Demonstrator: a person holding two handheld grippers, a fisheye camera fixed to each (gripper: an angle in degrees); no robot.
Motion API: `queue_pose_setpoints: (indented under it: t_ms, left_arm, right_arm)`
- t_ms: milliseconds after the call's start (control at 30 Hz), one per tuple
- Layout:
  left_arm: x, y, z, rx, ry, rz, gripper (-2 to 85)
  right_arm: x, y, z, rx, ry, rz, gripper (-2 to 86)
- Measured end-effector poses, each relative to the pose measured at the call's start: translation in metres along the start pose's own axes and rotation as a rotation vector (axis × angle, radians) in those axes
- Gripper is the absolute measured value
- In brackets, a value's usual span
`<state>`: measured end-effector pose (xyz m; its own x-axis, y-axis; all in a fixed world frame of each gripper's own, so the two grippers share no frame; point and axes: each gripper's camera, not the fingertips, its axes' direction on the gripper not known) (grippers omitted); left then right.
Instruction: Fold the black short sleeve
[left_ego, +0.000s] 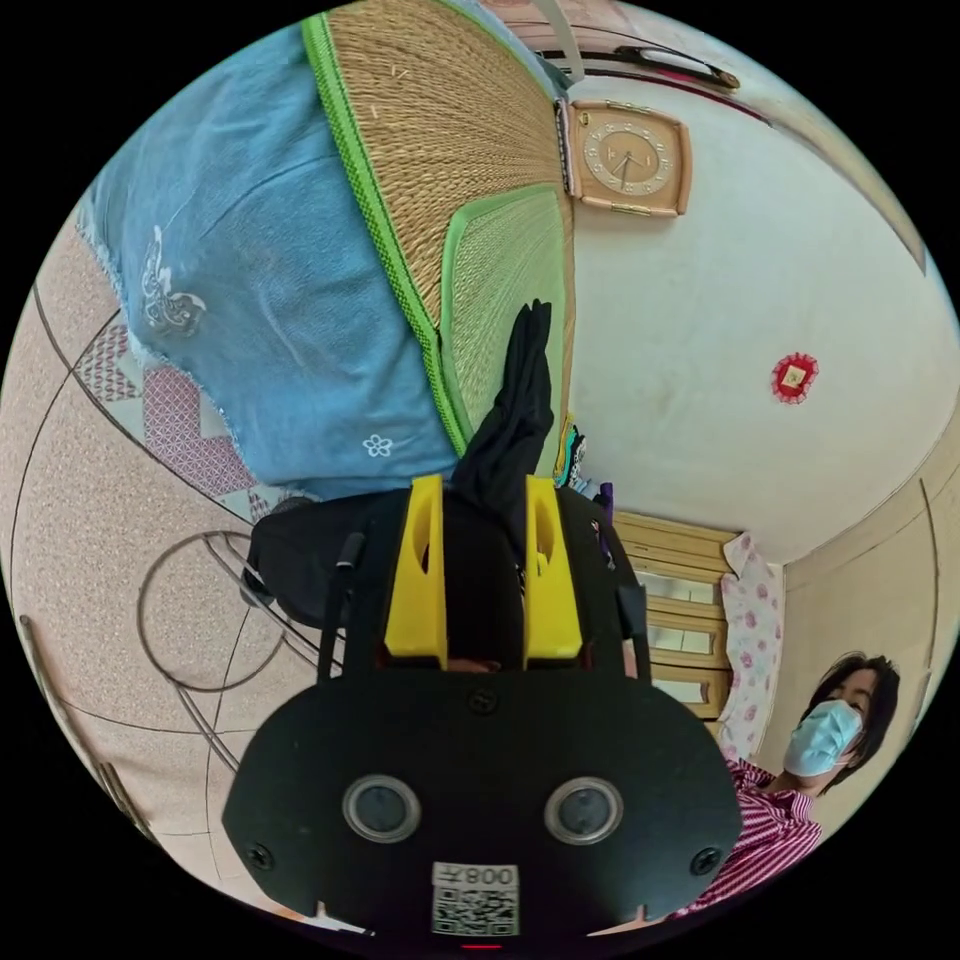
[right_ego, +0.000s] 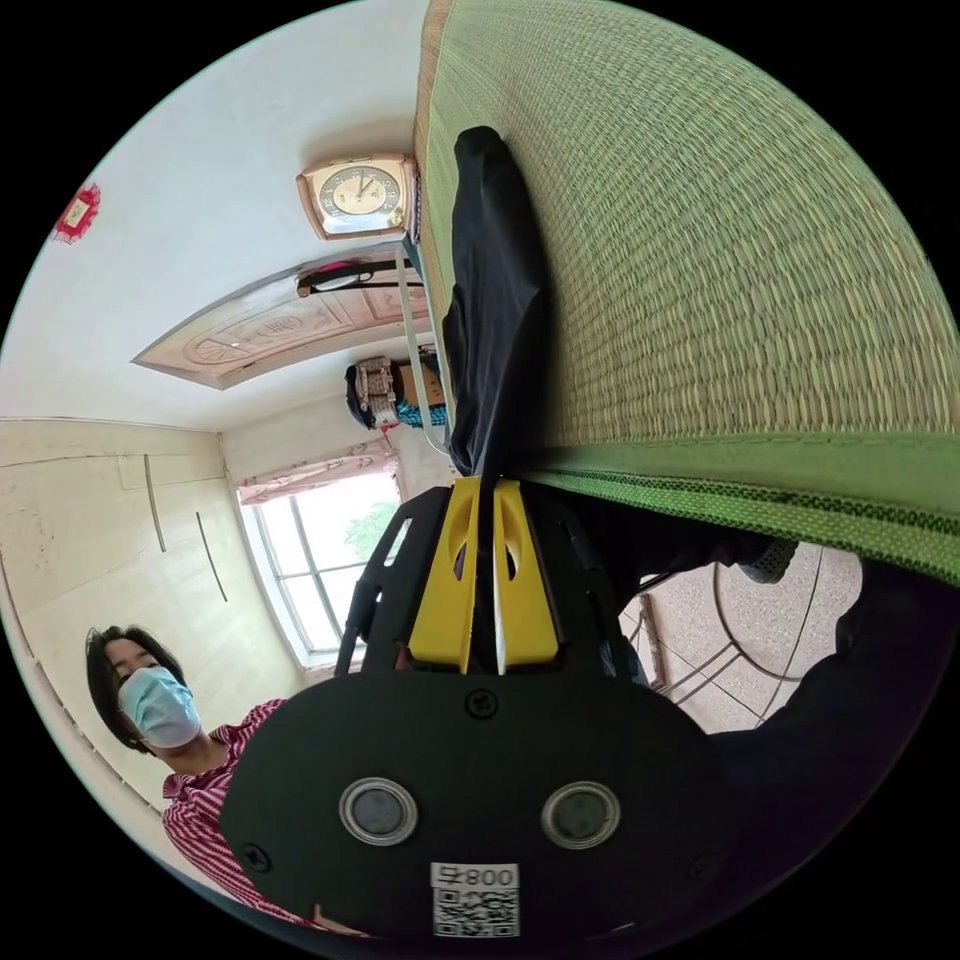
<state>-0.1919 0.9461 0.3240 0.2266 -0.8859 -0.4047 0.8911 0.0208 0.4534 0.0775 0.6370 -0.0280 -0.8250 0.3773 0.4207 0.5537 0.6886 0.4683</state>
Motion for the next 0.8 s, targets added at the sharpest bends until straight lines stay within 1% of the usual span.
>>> queue_pose_setpoints:
  t_ms: [100, 167, 267, 333, 467, 633, 800]
  left_arm:
    - [-0.006, -0.010, 0.009, -0.031, 0.014, -0.001, 11.1]
    - [-0.008, -0.016, 0.013, -0.057, 0.000, 0.004, 8.5]
    - [-0.009, -0.018, 0.012, -0.054, -0.001, 0.026, 5.5]
    - [-0.010, -0.016, 0.010, -0.054, 0.017, 0.039, 5.1]
    - [-0.014, -0.017, 0.007, -0.066, 0.009, 0.075, 6.7]
    - [-0.029, -0.027, 0.009, -0.084, 0.053, 0.022, 10.5]
    - [-0.028, -0.035, 0.011, -0.125, 0.008, 0.031, 8.2]
  right_arm:
    - [-0.002, -0.003, 0.001, -0.003, 0.007, 0.001, 1.7]
    - [-0.003, -0.005, 0.001, -0.003, 0.011, 0.002, 1.7]
    - [-0.003, -0.008, 0.002, -0.002, 0.014, 0.005, 1.6]
    - [-0.004, -0.010, 0.001, 0.000, 0.014, 0.006, 1.6]
    - [0.000, -0.013, -0.001, -0.002, 0.019, 0.011, 1.6]
    - [0.007, -0.020, -0.002, 0.002, 0.004, 0.024, 1.7]
    - [0.010, -0.027, -0.005, -0.003, 0.006, 0.028, 1.8]
